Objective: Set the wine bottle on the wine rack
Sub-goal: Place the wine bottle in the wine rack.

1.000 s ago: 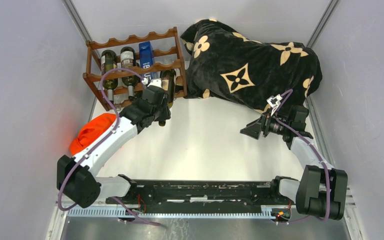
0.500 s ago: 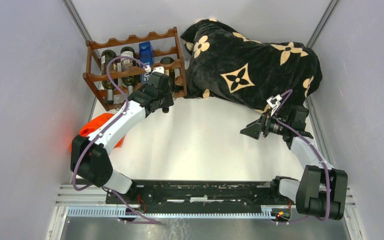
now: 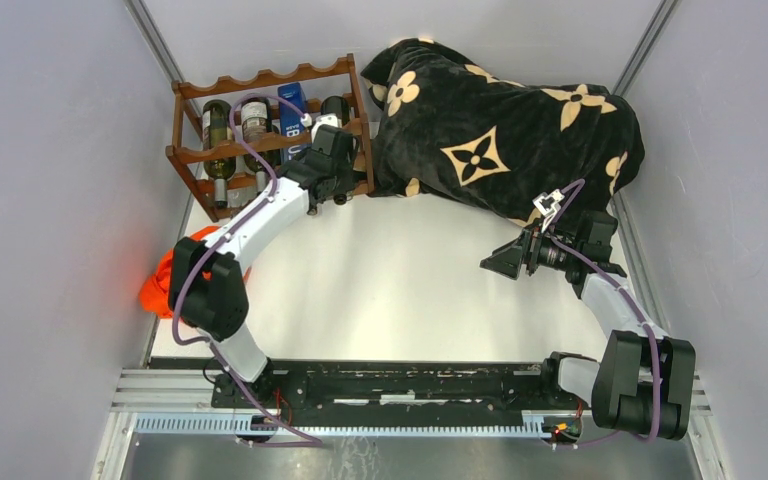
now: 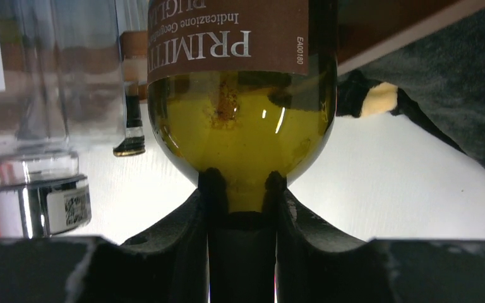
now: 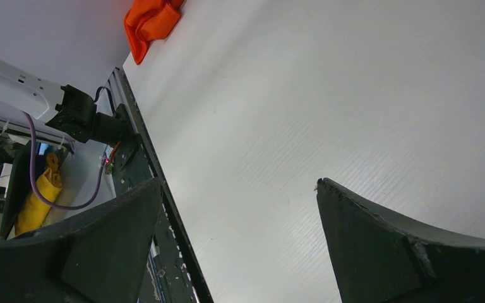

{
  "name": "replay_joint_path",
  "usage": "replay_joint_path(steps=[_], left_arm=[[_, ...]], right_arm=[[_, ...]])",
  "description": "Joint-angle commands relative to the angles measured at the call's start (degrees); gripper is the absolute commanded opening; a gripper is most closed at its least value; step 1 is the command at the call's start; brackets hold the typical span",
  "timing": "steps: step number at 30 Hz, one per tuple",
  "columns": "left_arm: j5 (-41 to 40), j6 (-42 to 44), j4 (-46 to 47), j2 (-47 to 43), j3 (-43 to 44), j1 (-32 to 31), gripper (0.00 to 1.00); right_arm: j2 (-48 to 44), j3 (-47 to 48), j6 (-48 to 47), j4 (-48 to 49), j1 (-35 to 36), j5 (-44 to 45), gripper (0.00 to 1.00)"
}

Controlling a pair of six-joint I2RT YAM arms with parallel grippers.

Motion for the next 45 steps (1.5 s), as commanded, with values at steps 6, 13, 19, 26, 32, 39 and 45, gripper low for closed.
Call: replay_joint_path(steps=[6, 13, 19, 26, 32, 39, 45], left_arm=[[-4.28, 3.93, 9.79, 2.74, 8.66, 1.18, 0.02], [-5.47, 3.76, 10.61, 4.54, 10.11, 1.78, 0.02], [-6.84, 3.40, 11.66, 5.95, 10.98, 1.81, 0.02], [-6.70, 2.88, 11.87, 7.91, 12.43, 1.84, 0.03], [-7.46, 3.04, 12.18, 8.85, 12.96, 1.87, 0.12], [-8.20, 3.09, 12.56, 9.74, 13.13, 2.20, 0.29], [-7.31, 2.90, 12.41, 10.85, 13.40, 2.54, 0.53]], right_arm=[[-1.31, 2.74, -1.42, 0.31, -0.29, -1.44, 0.98], [-1.57, 2.74, -1.48, 0.29, -0.27, -1.28, 0.98], [-1.74, 2.85, -1.46, 0.25, -0.29, -1.34, 0.98], [-1.92, 2.83, -1.62, 0.23, -0.28, -1.29, 0.98], [-1.92, 2.92, -1.83, 0.08, -0.24, -1.33, 0.98], [-1.99, 2.96, -1.85, -0.06, -0.27, -1.24, 0.98], [-2.01, 3.05, -2.06, -0.18, -0.28, -1.25, 0.98]])
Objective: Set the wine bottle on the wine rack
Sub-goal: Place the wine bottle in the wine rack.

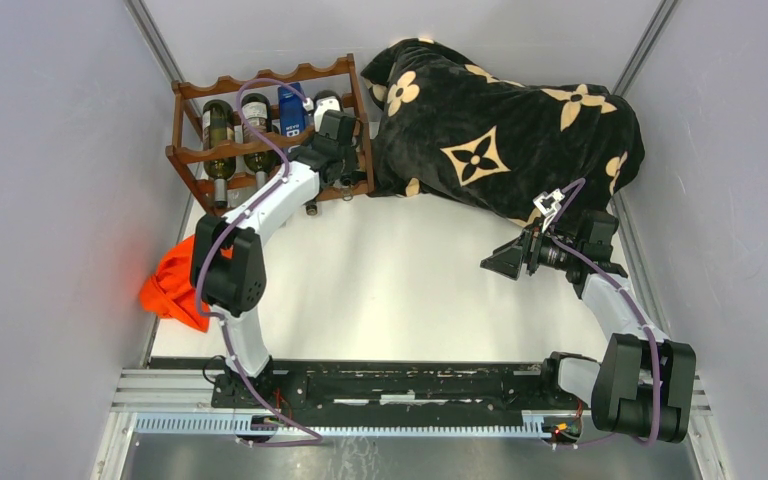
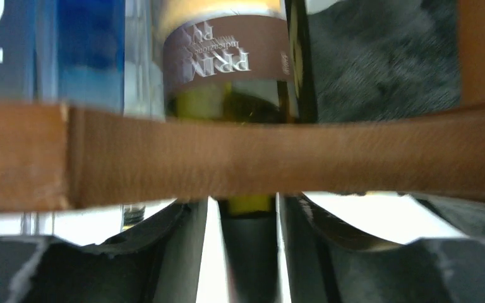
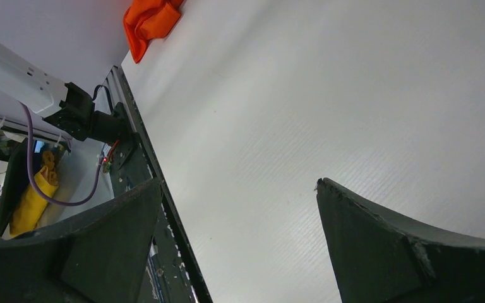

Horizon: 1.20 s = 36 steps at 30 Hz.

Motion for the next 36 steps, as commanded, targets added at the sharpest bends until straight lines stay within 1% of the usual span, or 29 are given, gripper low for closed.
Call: replay_joint_path(steps=[1, 10, 15, 19, 28, 31, 32, 36], left_arm=[[-2.32, 1.77, 8.12, 0.33, 4.31, 0.58, 0.54], [-1.06, 1.38, 7.67, 0.54, 3.65, 0.90, 0.57], [-0.15, 1.39, 7.32, -1.80, 1.52, 0.84, 0.67], [-0.01, 1.30, 7.08, -4.09, -1.07, 0.83, 0.70], [1.53, 1.13, 6.30, -7.00, -3.52, 0.83, 0.70], [2.11, 1.08, 6.49, -8.10, -4.15, 0.92, 0.66], [2.25, 1.18, 6.41, -8.08, -4.05, 0.86, 0.63], [2.96, 1.38, 5.82, -7.65, -3.82, 0.88, 0.43]], right_arm=[[-1.22, 2.57, -1.12, 1.07, -0.32, -1.21, 0.98], [-1.26, 2.74, -1.38, 0.64, -0.37, -1.33, 0.98], [-1.32, 2.88, -1.64, 0.41, -0.37, -1.38, 0.98], [-1.38, 2.97, -1.73, 0.23, -0.36, -1.41, 0.98], [-1.44, 2.97, -1.83, 0.14, -0.37, -1.35, 0.98], [-1.44, 2.96, -1.76, 0.13, -0.37, -1.30, 0.98], [-1.49, 3.05, -1.80, 0.12, -0.37, -1.37, 0.98], [-1.53, 3.05, -1.82, 0.08, -0.35, -1.44, 0.98]])
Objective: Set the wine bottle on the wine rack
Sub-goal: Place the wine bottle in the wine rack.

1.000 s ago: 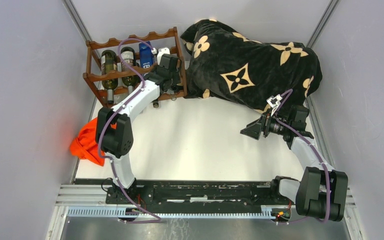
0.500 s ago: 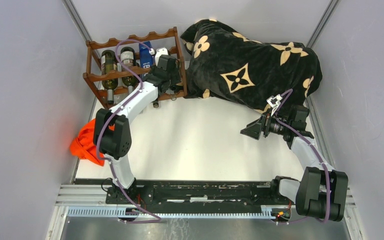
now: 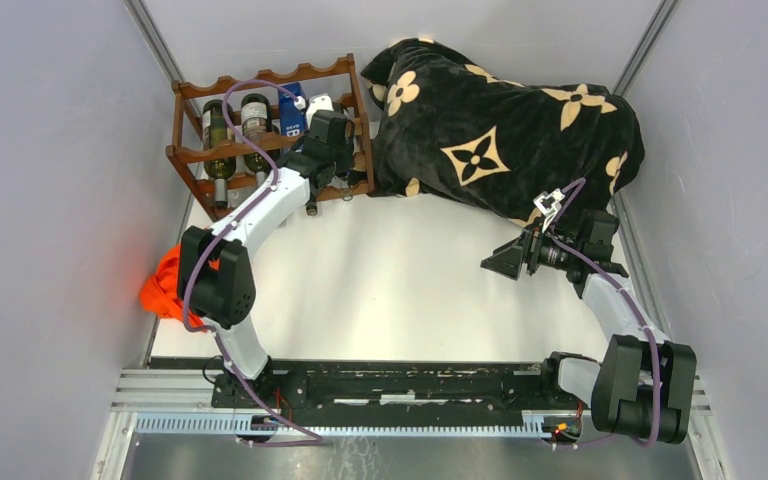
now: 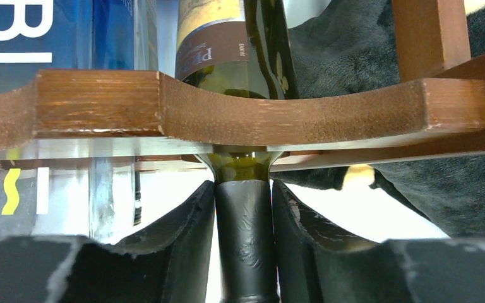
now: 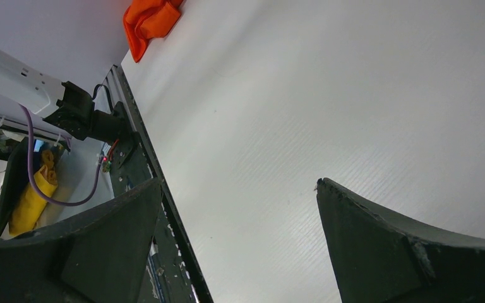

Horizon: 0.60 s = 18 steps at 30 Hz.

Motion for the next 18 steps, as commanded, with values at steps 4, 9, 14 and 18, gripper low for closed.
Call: replay_joint_path(steps=[4, 9, 14, 18], left_arm=[[1.58, 1.36, 1.40, -2.66, -0.37, 0.28, 0.34], [1.68, 1.33, 4.54, -4.46, -3.66, 0.11, 0.05], [1.24, 0.60, 7.79, -7.30, -7.80, 0.19, 0.02], [0.51, 0.70, 10.45, -10.20, -9.99, -0.06, 0.02]], right_arm=[[-1.31, 2.81, -1.30, 0.90, -0.33, -1.39, 0.98], [-1.29, 2.92, -1.37, 0.78, -0.32, -1.39, 0.98], [-1.29, 2.93, -1.33, 0.82, -0.28, -1.41, 0.98], [-1.24, 2.88, -1.39, 0.70, -0.33, -1.44, 0.98]])
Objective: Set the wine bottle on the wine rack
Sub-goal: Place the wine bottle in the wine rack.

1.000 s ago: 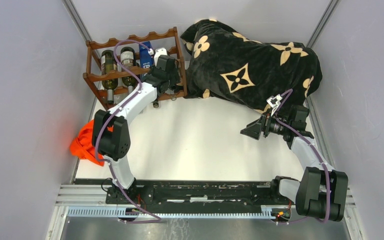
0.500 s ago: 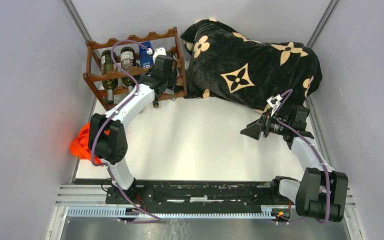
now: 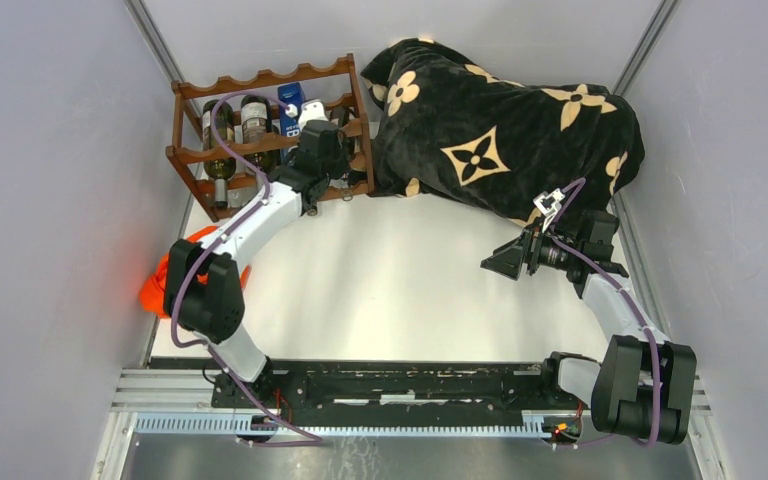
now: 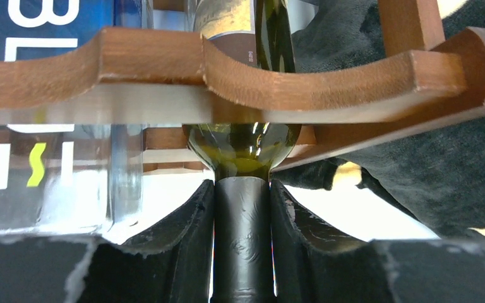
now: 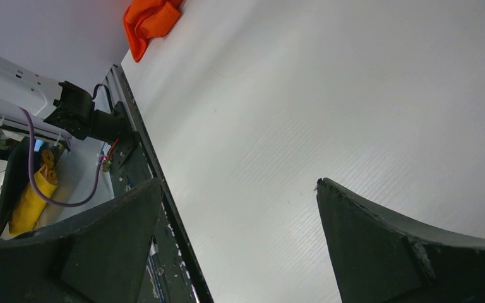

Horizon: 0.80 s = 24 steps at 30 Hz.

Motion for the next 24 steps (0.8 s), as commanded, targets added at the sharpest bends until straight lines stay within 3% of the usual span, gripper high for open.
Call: replay_joint_path(steps=[1, 18, 24], left_arm=[[-1.01, 0.78, 2.99, -5.76, -2.31, -0.11, 0.02], [-1.04, 2.41, 9.39, -10.68, -8.47, -0.93, 0.02], [-4.98, 5.25, 14.01, -13.40, -13.40, -3.50, 0.02]], right_arm=[[-1.07, 2.77, -1.16, 1.06, -0.33, -1.44, 0.98], [-1.28, 2.85, -1.20, 1.00, -0.33, -1.37, 0.98], [-1.16, 2.88, -1.30, 0.97, -0.33, -1.56, 0.98]])
